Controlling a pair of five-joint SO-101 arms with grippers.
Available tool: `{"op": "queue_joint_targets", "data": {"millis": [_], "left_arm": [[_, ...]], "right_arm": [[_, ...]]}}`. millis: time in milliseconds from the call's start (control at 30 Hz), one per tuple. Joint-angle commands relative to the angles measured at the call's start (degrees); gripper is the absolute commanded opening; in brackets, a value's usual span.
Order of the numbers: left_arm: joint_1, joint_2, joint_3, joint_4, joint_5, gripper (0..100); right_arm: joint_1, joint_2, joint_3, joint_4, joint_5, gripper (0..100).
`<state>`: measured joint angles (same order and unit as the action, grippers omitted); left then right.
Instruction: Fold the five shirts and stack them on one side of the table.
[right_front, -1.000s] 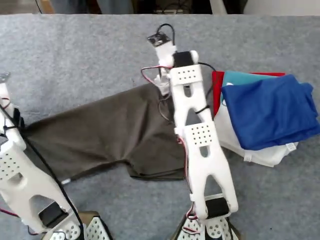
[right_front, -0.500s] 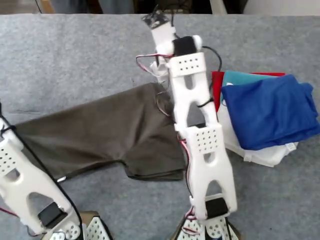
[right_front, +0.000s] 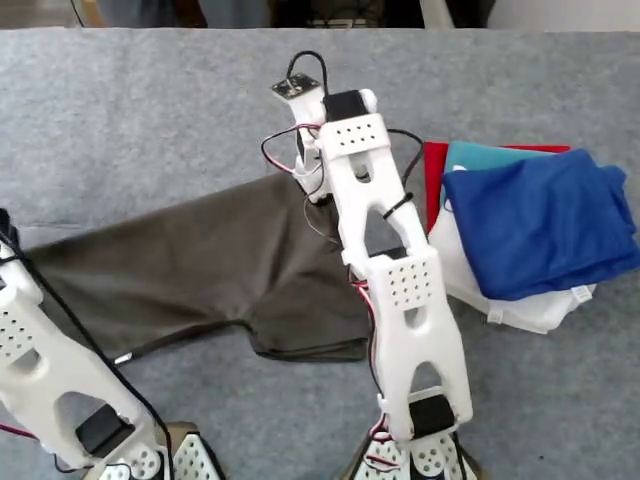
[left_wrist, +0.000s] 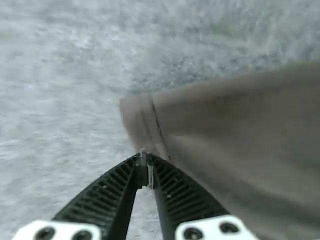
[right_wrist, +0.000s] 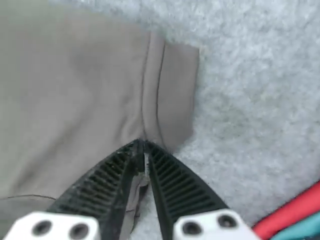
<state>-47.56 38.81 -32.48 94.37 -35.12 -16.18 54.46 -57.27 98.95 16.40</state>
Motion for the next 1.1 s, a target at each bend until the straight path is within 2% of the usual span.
{"op": "queue_joint_targets", "data": {"millis": [0,133,367,600,667,867,1067], "left_arm": [[-0.6,-4.4,5.8,-5.5,-0.8,3],[-1.6,-4.8,6.3,-8.3,-0.8,3],[-2.2,-4.9,6.6,-8.7,-0.4,3],[-2.9,-5.0,6.1,-8.6,-0.3,3],[-3.8,-5.5,6.0,-9.0,1.8,3],[-5.8,-8.7,11.2,-14.3,7.5,3],[-6.0,-15.7,17.4,-18.5,9.6,3]], "right_arm": [[-1.0,-3.8,-2.3,2.5,-0.3,1.4],[-4.0,-15.2,8.0,2.5,5.6,1.4],[-14.8,-41.3,45.2,0.9,18.4,1.5],[-20.3,-63.4,76.4,-12.0,28.2,1.5],[-21.2,-68.4,83.0,-15.6,31.7,1.5],[-21.4,-71.5,97.8,-22.2,31.7,2.0],[-29.6,-71.5,100.8,-23.0,31.7,22.1]]}}
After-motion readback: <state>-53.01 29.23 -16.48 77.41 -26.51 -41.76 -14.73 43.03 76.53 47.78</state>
